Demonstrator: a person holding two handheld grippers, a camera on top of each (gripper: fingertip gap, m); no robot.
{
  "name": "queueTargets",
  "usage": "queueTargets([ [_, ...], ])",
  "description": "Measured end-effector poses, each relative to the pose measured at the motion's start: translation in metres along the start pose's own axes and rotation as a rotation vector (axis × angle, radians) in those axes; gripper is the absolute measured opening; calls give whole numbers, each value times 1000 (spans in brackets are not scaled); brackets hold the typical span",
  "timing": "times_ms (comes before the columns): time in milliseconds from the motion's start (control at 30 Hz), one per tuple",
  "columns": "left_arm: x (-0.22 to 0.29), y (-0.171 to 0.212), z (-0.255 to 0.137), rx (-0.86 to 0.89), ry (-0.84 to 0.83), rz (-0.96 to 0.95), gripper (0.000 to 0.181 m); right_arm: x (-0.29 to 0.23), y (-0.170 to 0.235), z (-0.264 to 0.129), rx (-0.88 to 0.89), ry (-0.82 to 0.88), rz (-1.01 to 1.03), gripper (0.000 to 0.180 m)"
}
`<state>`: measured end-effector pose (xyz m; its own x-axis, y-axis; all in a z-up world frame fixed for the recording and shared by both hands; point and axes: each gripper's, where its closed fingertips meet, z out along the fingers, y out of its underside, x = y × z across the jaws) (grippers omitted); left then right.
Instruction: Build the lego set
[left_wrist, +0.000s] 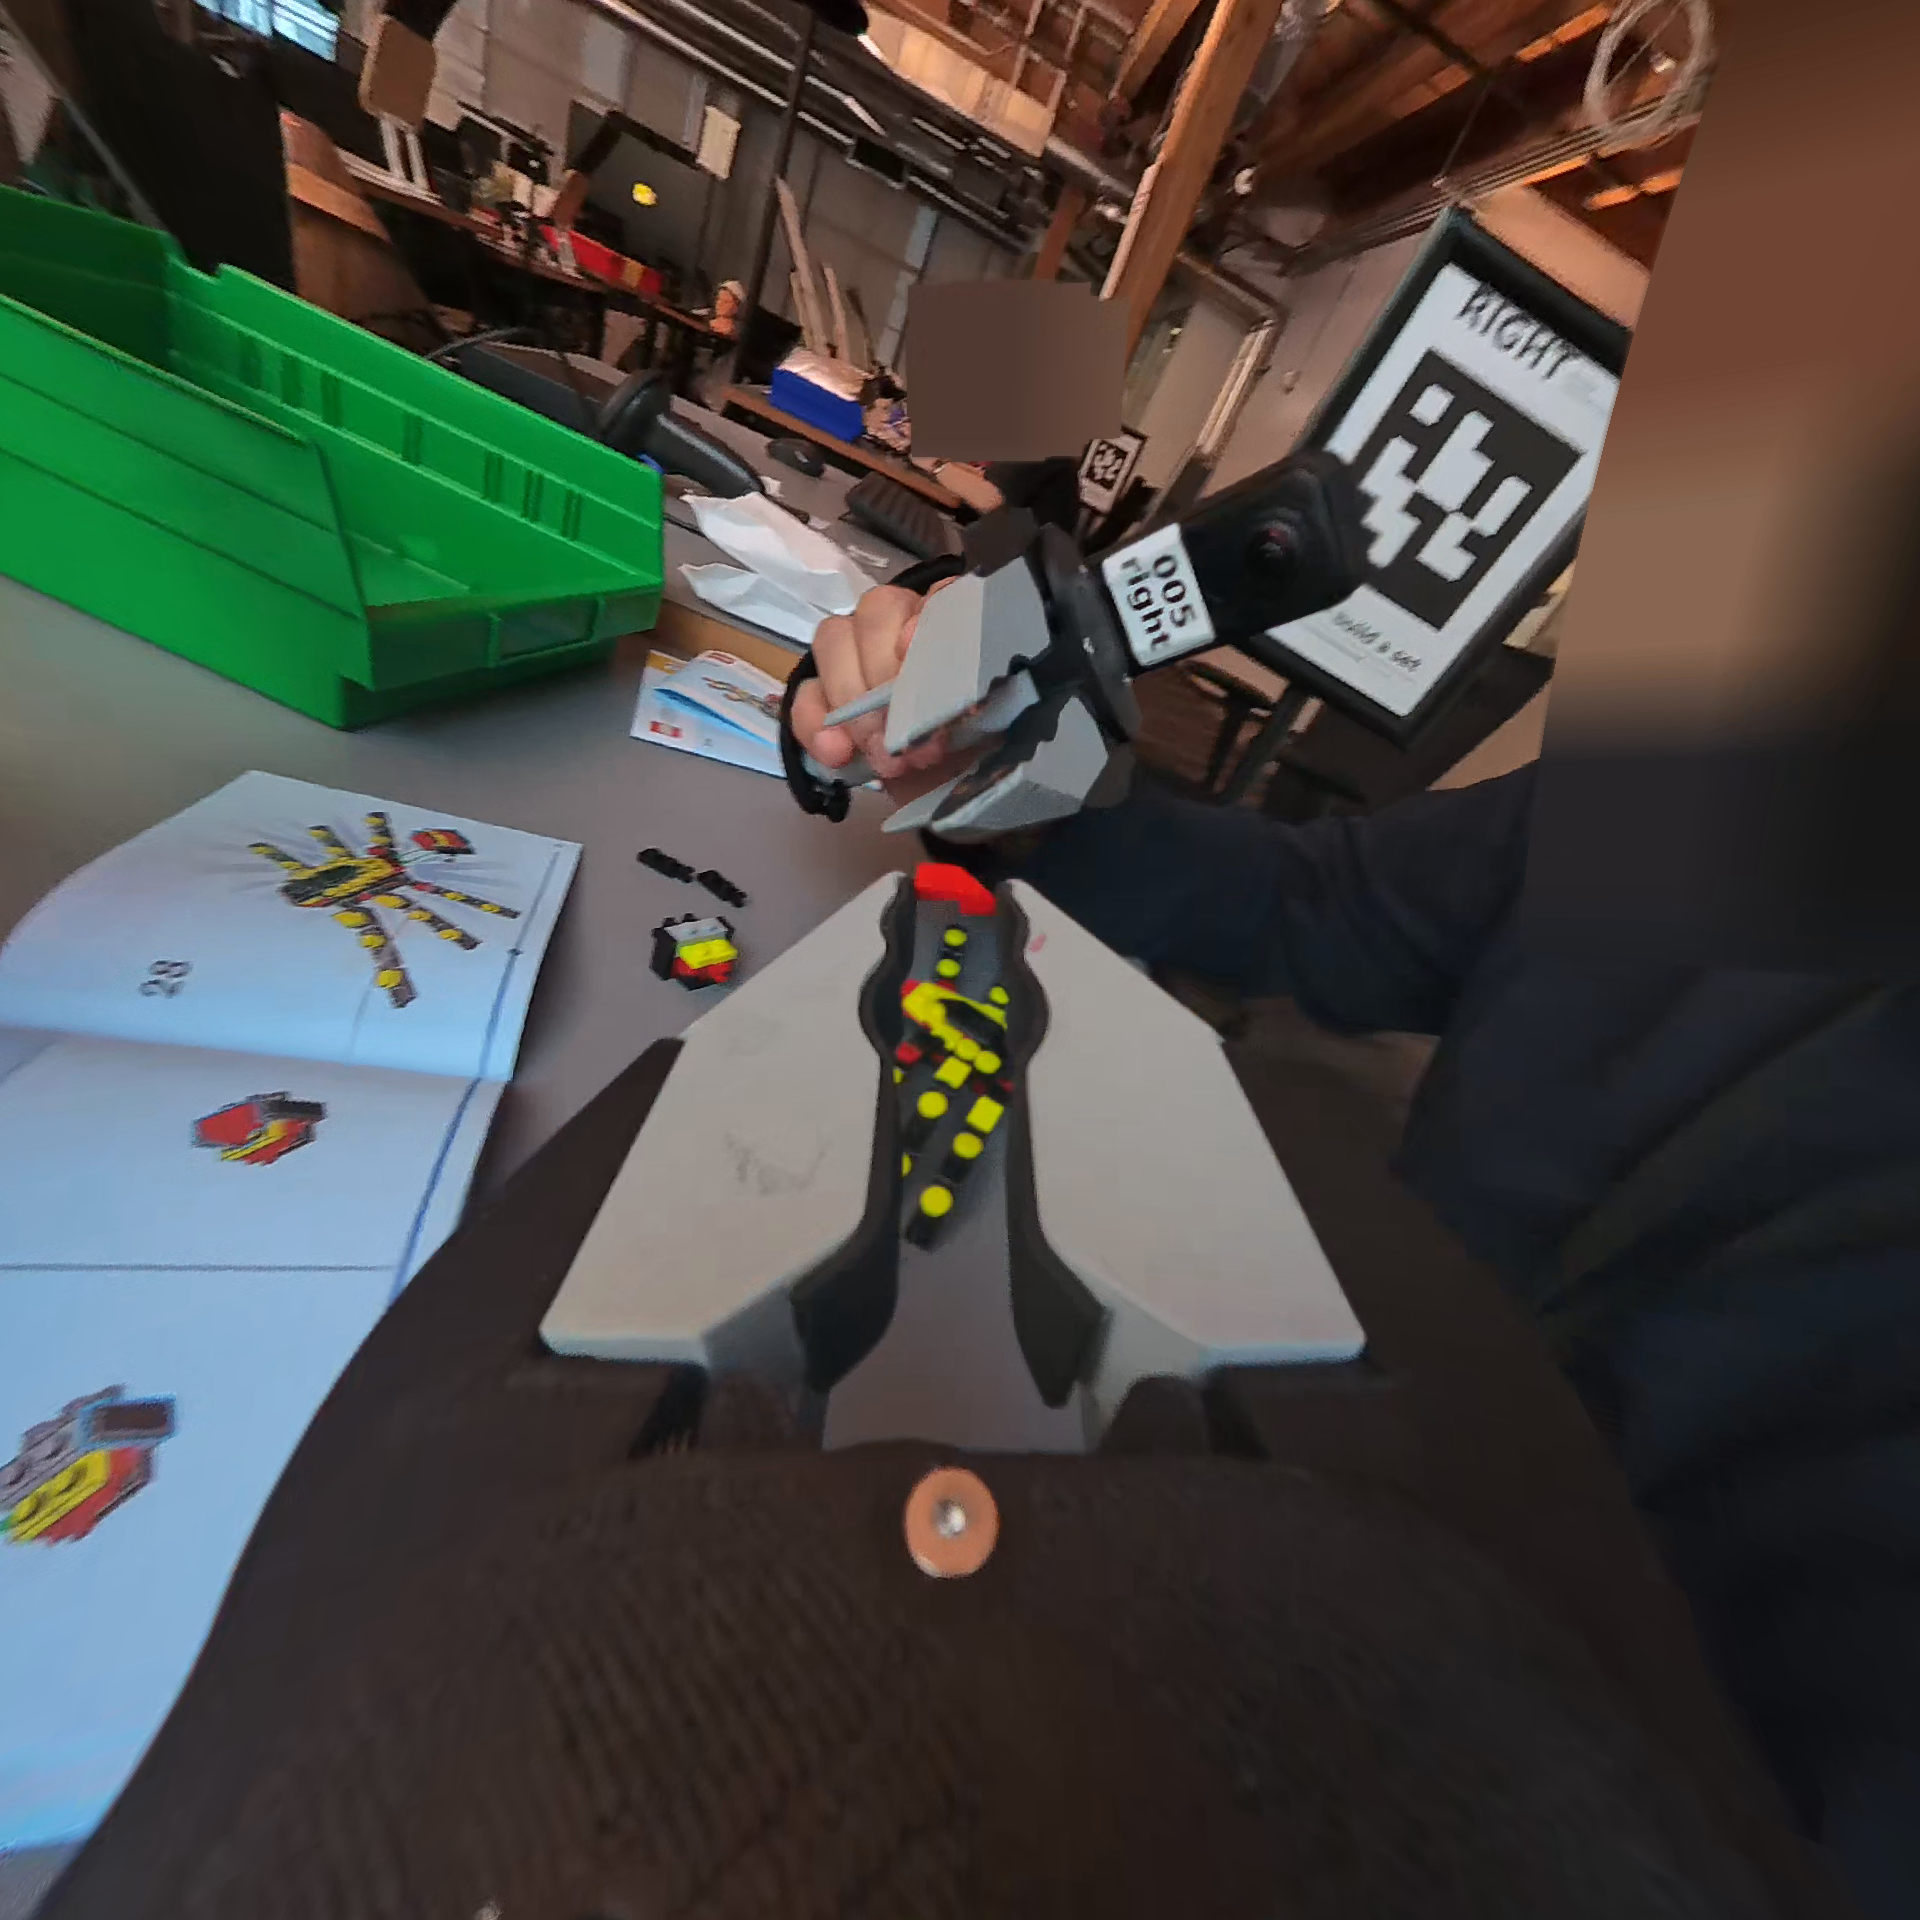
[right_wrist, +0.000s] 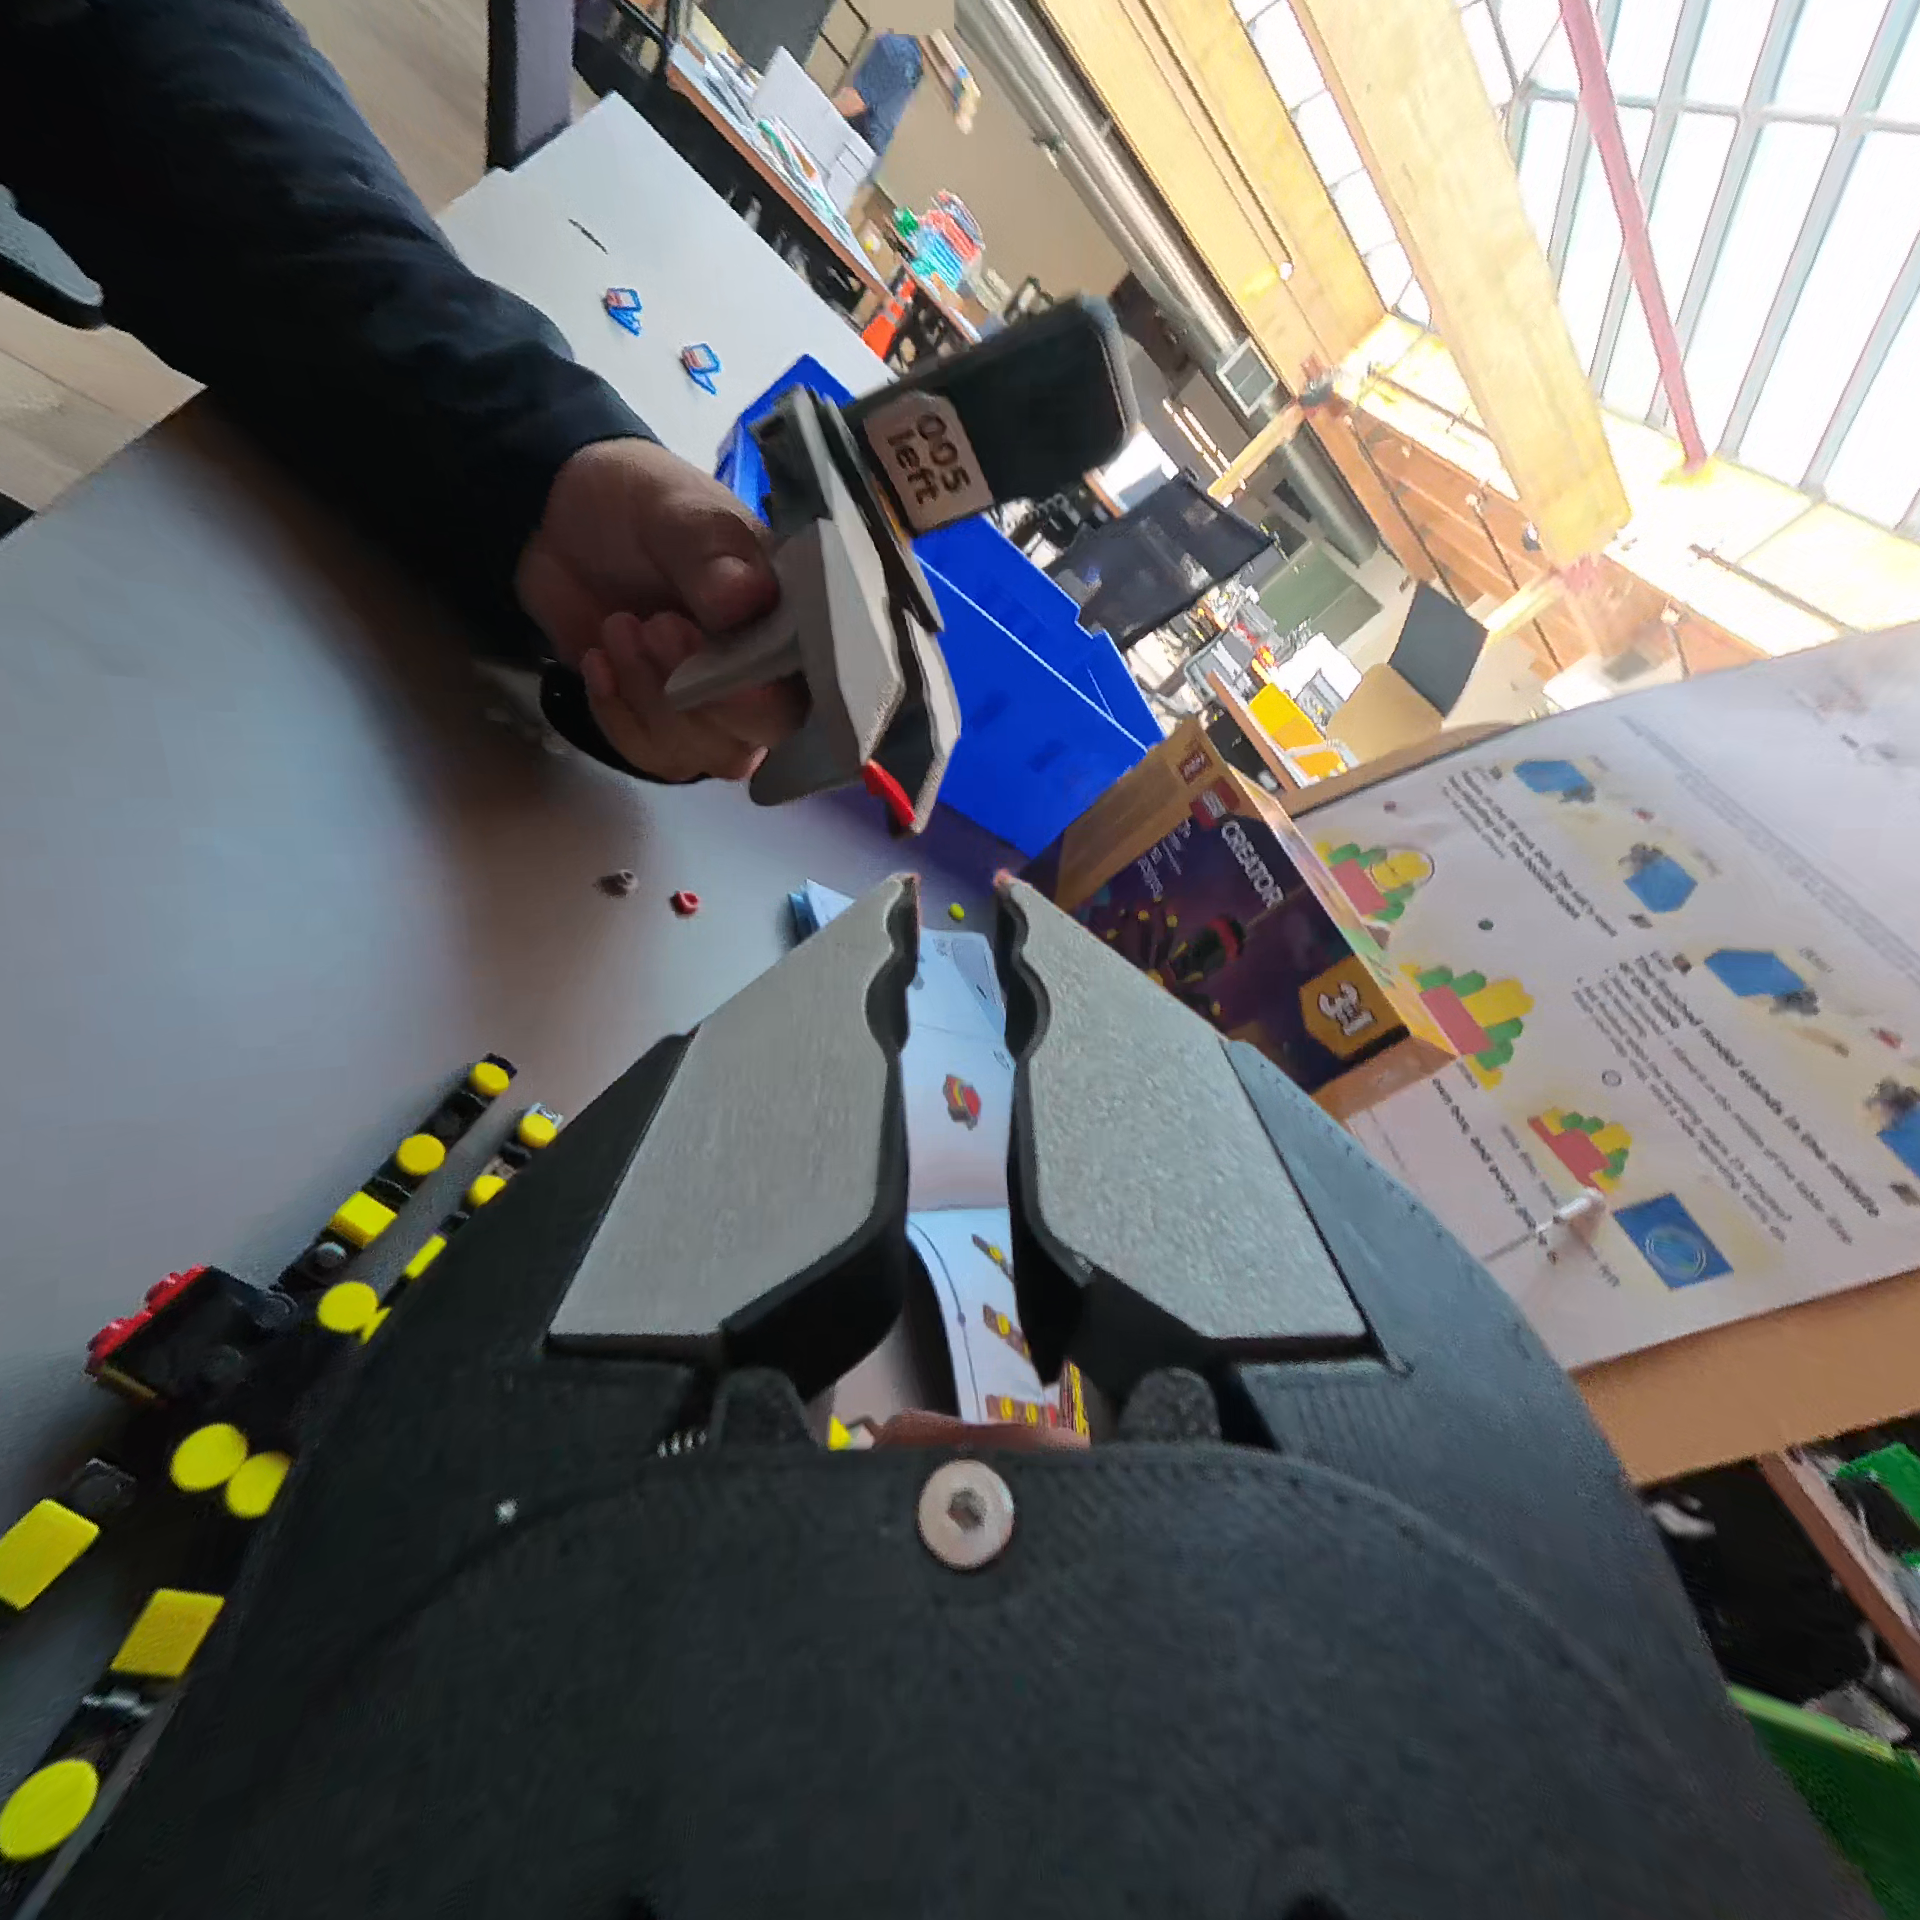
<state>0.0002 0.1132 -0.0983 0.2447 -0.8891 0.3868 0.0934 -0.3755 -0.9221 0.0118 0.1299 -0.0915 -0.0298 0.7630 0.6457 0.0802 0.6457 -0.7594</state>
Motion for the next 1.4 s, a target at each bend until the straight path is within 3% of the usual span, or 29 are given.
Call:
queueTargets([
  [333,-17,4,-6,-63,-187,201,12,44,31,-16,-22,45,529,16],
  [600,-13,15,0,-117,-220,304,12,59,69,-23,-115,113,638,38],
  [800,-17,18,1,-151,-272,398,12,54,69,-26,-116,79,729,47],
  [933,-19,20,3,-174,-310,519,12,31,52,-21,-104,-55,708,46],
  [1100,-17,23,8,-170,-281,546,12,-13,27,-17,-98,-264,538,36],
  [1400,-4,24,10,-134,-155,445,12,-28,12,-4,-101,-238,330,21],
])
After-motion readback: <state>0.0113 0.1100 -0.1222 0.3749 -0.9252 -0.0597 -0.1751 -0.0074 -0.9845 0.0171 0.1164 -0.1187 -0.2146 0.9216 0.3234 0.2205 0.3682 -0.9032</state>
